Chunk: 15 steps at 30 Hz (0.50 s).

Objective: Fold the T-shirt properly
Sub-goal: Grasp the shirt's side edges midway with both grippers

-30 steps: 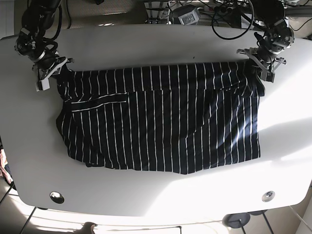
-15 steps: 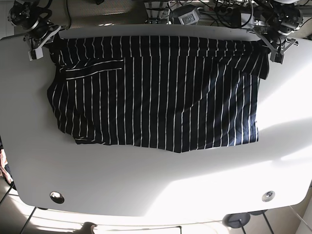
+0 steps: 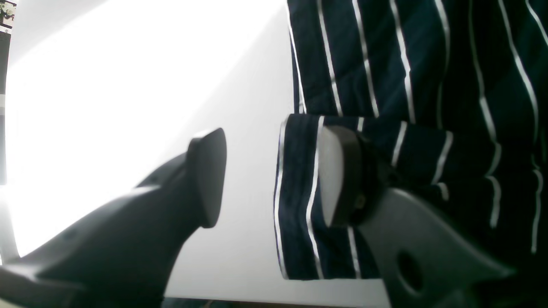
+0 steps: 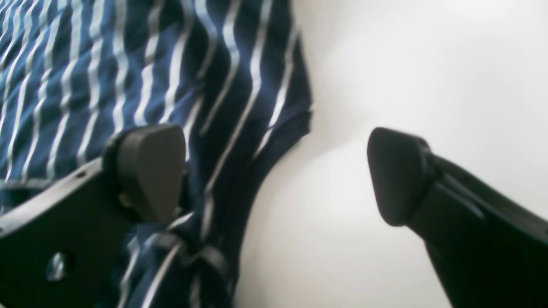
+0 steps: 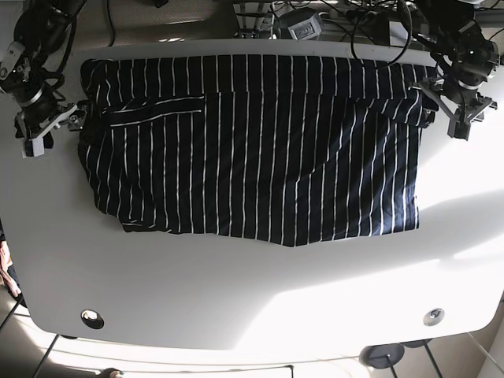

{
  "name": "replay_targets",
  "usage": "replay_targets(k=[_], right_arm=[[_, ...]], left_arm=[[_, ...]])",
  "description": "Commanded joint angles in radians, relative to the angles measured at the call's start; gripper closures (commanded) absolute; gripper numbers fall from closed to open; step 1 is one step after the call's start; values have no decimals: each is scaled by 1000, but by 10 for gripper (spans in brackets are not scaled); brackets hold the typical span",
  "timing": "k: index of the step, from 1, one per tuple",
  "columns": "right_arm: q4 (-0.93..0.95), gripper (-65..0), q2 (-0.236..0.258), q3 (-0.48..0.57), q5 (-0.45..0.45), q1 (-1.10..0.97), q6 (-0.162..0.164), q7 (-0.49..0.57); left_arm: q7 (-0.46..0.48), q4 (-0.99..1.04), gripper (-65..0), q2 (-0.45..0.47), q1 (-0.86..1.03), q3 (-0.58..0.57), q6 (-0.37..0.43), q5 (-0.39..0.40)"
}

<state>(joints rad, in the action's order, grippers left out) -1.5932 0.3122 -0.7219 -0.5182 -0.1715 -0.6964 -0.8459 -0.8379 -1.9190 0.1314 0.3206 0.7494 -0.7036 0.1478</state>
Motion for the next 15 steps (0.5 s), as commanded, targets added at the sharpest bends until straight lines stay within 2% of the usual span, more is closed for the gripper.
replay_targets(k=[1,3,5,7,10,12,14,15], right_arm=[[103,-650,46,45,14,102,-2,18],[208,-650,51,89,79,195,-2,43],[345,-650,48,126,158,286,-2,110],[442,-650,48,153,194,350,-2,162],[563,-650,48,190,203,404,-2,216],[568,-650,44,203,200,399,-2,216],[561,-650,9,219,200,390,-2,210],[534,-583,-2,224,200,359,-2,210]], left_arm=[[15,-18,-319,12,-25,5,5,3],[15,-17,-319,12,-41,5,5,3],[15,-17,-319,7,-42,5,5,3],[15,-15,-319,7,-45,3,5,3],[15,-15,-319,11,-56,-17,5,3],[15,-15,-319,11,-57,-17,5,2],[15,-12,-319,11,-62,-21,5,2],[15,-1,-319,11,-77,-23,5,2]])
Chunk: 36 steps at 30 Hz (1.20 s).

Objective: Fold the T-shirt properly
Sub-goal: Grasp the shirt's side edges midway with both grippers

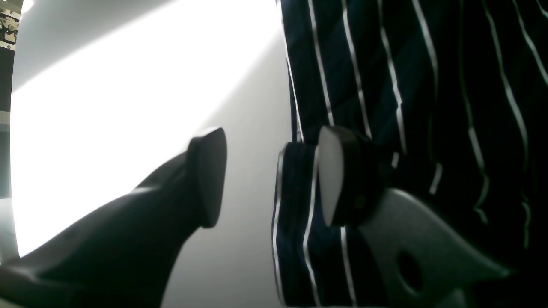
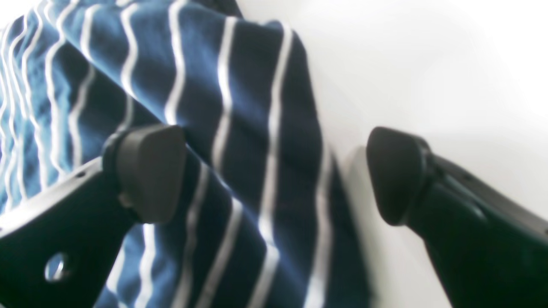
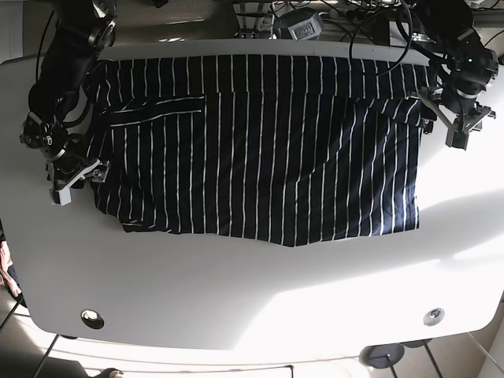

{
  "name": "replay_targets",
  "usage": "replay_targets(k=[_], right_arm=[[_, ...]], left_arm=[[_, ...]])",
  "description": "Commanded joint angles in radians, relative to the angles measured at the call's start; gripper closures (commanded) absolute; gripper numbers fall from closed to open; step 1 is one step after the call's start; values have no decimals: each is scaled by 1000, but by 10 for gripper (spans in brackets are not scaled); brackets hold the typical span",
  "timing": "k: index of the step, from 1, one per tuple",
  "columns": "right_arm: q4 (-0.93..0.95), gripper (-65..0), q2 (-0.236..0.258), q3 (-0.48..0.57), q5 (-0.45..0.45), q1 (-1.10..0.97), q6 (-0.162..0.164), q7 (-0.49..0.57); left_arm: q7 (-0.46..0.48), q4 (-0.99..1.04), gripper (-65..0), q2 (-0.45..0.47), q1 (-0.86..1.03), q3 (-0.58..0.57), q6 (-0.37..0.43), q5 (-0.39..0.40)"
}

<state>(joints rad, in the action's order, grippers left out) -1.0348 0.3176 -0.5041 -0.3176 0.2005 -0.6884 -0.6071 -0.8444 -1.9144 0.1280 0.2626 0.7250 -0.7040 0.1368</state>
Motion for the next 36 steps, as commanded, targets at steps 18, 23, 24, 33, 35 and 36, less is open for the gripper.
replay_targets(k=[18,23,24,33,35,36], right_arm=[[-58,-22,-39,-1,5,-37,-10,-24],[-58,-22,-44,-1,1,-37,-10,-24],[-58,-22,-44,-1,1,-37,-10,-24],[-60,-22,-41,-1,1,-34,-10,-23],[-60,-22,-41,-1,2,-17,-10,-23],[-60,-22,-41,-1,7,-11,-10,-23]], left_arm=[[29,629,-487,65,-540,-98,178,-122],[29,766,-487,75,-603,-98,131,-122],[27,804,-486,75,-618,-100,108,-122],[30,978,-300,78,-638,-100,33,-122],[46,975,-126,78,-638,-100,31,-121],[58,975,-58,78,-638,-100,31,-122]])
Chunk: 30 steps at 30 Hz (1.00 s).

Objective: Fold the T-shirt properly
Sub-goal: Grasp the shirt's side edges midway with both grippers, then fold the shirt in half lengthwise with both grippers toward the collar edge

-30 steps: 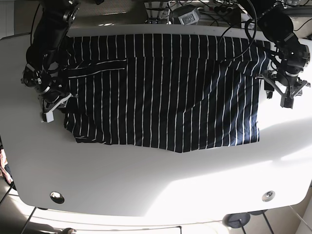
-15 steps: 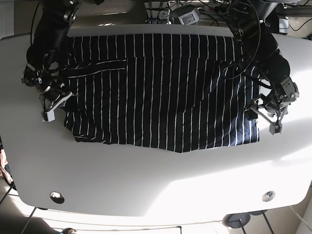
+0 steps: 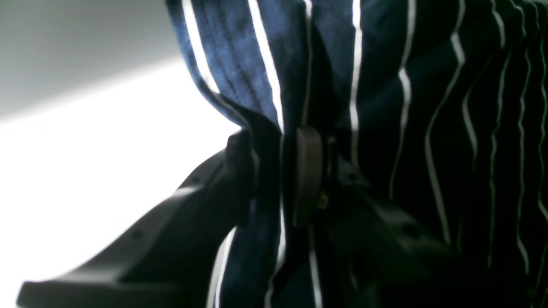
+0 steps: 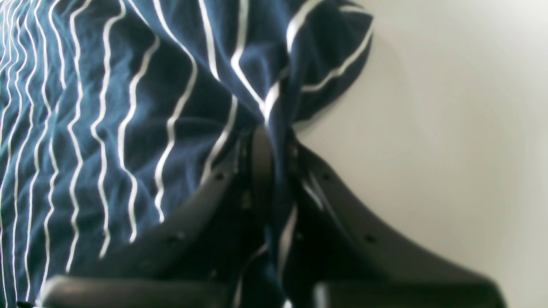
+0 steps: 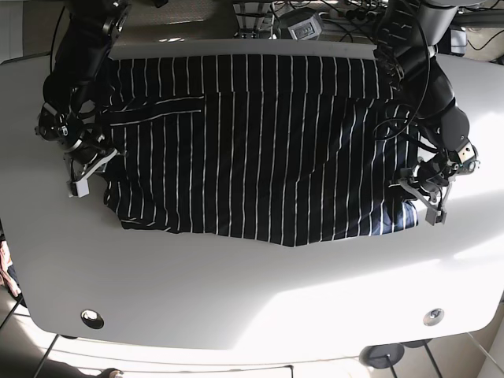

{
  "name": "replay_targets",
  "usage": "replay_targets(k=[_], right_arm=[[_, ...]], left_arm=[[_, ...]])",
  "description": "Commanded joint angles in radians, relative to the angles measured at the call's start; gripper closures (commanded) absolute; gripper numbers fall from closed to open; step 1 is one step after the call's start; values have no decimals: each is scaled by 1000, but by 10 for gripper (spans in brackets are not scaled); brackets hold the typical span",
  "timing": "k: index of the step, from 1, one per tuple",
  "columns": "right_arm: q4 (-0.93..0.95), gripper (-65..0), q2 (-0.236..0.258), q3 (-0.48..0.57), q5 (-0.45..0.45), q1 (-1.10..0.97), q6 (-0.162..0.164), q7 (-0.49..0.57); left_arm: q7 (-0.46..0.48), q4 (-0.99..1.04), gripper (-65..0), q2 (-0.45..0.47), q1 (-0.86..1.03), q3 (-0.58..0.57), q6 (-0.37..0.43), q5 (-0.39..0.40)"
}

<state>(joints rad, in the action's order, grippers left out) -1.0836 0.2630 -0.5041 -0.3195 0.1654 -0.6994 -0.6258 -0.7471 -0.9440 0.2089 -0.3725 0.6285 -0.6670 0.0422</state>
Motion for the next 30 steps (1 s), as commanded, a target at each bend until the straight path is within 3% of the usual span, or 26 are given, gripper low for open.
replay_targets(k=[1,7,13,18,27,29,30], right_arm=[[-11,-22,14,-1,9,30,1,-4],[-11,-22,35,-1,10,56,1,-4],[-20,-22,42,-3,3,52,1,-4],[-172,-22,42,-44,4,0,1,-18],[-177,-27,35,-49,9,-48,1,-68],[-183,-51,34,-51,1,-82,1,-68],[-203,-103,34,-51,1,-91,1,-70]], left_arm=[[-30,3,-18,-2,-1,-3,-6,-29],[-33,-169,-4,-7,8,-2,-31,-31],[-119,-307,-4,-10,8,0,-31,-28],[-148,-445,-4,-24,36,3,-31,-26],[-148,-458,-4,-30,77,-2,-31,-26],[-148,-458,-6,-30,85,-2,-31,-26],[-148,-458,-6,-30,86,-2,-31,-26]])
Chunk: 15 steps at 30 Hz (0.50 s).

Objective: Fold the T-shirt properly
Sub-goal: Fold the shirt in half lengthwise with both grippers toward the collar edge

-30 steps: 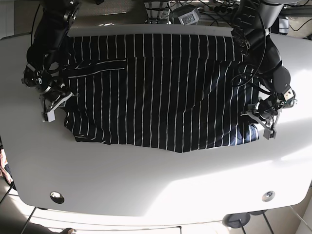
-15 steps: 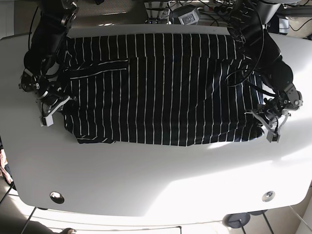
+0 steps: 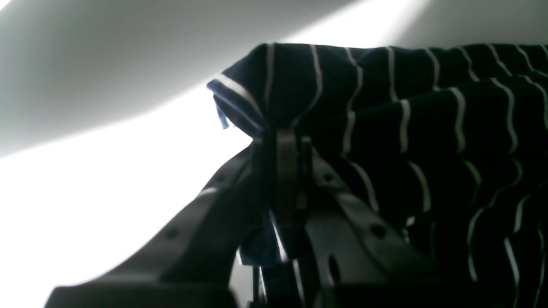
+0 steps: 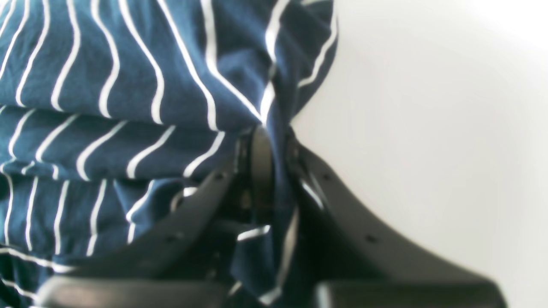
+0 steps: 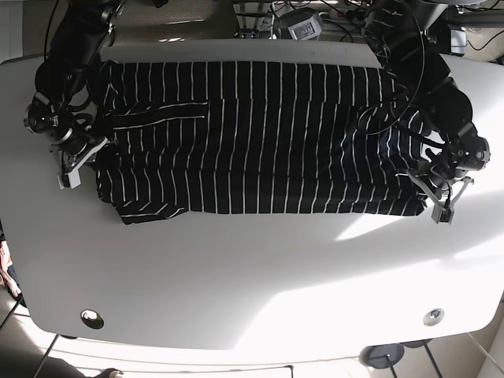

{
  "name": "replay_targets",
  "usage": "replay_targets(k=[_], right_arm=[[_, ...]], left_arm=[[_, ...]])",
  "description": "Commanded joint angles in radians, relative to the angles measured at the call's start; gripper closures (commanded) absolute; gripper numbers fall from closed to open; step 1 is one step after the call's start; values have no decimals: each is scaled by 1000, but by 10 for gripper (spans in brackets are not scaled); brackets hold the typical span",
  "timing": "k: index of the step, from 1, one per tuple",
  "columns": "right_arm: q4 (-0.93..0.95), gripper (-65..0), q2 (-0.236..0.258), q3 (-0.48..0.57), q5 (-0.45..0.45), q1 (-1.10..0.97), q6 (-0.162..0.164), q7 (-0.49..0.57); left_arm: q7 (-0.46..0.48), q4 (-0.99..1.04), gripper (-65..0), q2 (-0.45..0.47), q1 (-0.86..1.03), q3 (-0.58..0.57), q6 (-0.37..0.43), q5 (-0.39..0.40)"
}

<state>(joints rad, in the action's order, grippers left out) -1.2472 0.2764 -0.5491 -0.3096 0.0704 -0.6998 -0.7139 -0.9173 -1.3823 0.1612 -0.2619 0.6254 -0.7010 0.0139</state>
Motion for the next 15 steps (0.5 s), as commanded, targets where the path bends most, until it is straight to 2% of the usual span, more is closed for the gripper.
replay_targets(k=[1,2,3,4,5,9,13,15], right_arm=[[-75,-176,21,-6,-9,-10,2,18],[-145,-317,19,-7,-10,-37,2,18],[-200,-420,17,-7,-13,-56,2,18],[-277,-563,5,-7,-46,-74,2,18],[-319,-647,2,-4,-70,-79,2,18],[-312,-650,-4,4,-81,38,2,-79],[-15,-639,-9,4,22,262,2,-97],[136,-633,-9,5,57,342,2,-60]], left_arm=[[22,-19,-6,18,-24,1,3,2],[22,-19,-6,18,-24,1,3,1],[22,-19,-6,18,-24,1,3,-1],[22,-19,-6,18,-24,1,3,-1],[22,-19,-6,18,-24,1,3,-1],[22,-19,-6,18,-24,1,3,-1],[22,-21,-6,18,-14,-55,3,1],[22,-29,-6,18,2,-62,3,1]])
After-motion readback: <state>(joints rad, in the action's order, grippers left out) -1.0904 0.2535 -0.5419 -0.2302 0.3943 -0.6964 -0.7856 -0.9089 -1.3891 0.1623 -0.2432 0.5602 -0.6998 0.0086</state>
